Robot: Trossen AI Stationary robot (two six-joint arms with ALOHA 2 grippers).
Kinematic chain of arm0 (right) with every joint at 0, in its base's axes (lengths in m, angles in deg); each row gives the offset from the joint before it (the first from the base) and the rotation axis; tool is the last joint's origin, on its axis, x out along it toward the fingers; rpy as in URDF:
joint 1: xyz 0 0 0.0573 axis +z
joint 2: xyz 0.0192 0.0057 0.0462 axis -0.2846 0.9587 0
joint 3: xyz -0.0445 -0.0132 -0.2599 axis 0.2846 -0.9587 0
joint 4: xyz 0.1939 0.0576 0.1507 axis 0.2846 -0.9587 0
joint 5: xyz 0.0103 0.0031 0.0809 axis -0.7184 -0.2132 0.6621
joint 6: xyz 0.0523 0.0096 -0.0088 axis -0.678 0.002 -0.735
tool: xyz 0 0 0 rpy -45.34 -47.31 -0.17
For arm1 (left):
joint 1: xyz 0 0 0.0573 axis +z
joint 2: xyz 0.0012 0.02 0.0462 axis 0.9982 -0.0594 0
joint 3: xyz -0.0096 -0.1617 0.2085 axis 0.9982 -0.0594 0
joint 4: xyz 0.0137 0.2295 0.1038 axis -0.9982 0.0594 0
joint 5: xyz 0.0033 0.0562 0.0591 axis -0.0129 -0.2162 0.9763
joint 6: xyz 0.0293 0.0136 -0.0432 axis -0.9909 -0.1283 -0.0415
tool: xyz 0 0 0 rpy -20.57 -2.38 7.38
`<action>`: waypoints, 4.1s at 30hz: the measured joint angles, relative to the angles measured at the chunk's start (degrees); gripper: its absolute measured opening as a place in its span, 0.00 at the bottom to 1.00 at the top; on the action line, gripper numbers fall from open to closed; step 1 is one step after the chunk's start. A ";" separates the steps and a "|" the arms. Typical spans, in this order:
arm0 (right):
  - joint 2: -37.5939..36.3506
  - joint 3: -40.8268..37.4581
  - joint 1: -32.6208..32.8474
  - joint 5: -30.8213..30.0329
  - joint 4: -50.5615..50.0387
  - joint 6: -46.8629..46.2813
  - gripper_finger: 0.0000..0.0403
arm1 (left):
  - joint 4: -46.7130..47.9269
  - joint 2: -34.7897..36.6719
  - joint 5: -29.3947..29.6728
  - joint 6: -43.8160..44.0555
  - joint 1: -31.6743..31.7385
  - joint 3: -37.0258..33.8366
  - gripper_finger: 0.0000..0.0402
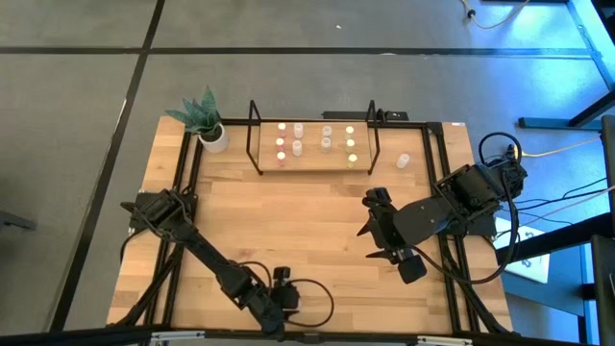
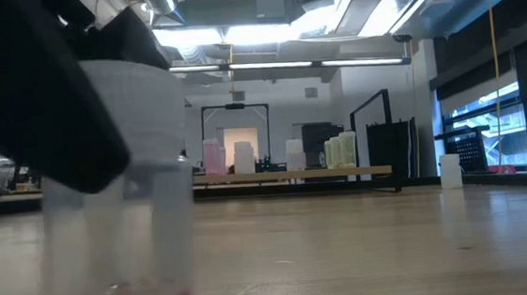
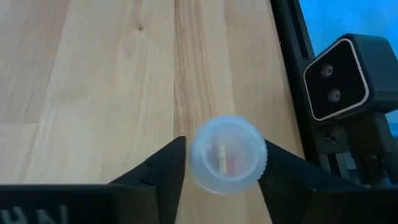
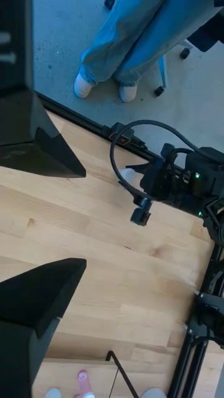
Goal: Pick and place medicine bottles onto shelf by color
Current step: Put the transparent pill bottle on the shelf aligned with the other transparent pill bottles
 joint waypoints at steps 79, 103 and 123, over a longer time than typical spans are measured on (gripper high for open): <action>0.00 0.02 -20.77 -32.01 4.42 -4.20 0.56 | -1.30 10.25 -14.90 -34.51 53.97 0.07 0.30; -0.02 0.02 -20.77 -31.95 5.02 -4.21 0.56 | -3.56 8.61 -13.05 -30.10 55.89 0.06 0.30; -0.02 0.02 -20.77 -31.93 5.81 -4.24 0.56 | -5.00 6.93 -10.47 -28.37 55.89 0.07 0.30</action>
